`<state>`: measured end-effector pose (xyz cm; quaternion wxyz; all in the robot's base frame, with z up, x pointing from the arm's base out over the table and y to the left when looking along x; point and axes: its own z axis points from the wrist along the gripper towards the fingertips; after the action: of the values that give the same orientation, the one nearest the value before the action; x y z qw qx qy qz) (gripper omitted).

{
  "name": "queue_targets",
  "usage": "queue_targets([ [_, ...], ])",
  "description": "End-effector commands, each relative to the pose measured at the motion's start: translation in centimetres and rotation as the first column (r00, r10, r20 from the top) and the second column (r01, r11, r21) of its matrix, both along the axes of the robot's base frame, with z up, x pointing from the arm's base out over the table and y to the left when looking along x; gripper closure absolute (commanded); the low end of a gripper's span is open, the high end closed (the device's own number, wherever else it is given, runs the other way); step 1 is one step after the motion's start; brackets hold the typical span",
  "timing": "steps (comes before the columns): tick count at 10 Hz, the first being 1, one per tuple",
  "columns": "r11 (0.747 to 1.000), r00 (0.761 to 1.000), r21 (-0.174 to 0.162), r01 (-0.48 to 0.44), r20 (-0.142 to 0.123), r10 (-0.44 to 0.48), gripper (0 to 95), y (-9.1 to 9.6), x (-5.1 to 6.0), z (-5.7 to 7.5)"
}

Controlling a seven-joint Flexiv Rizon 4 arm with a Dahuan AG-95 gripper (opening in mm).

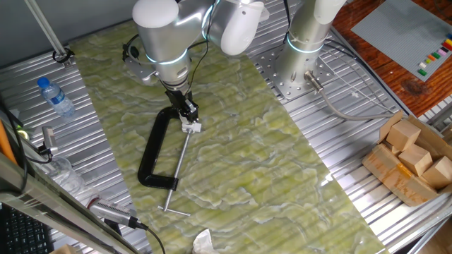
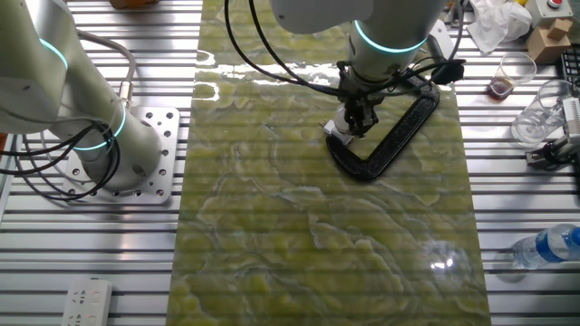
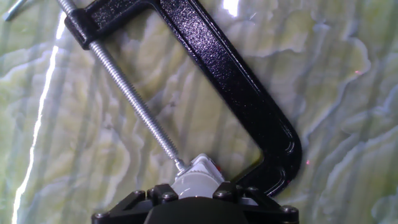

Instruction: Take out the light bulb by rotating it

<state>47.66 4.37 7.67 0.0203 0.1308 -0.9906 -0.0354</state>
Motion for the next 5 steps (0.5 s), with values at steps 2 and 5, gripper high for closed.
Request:
queue_targets([
  [2, 0.996, 0.996, -0.014, -0.086, 0.001, 0.086, 95.0, -0.05, 0.00, -0.02],
  [5, 0.962, 0.962, -0.006, -0.272, 0.008, 0.272, 95.0, -0.04, -0.01, -0.01],
])
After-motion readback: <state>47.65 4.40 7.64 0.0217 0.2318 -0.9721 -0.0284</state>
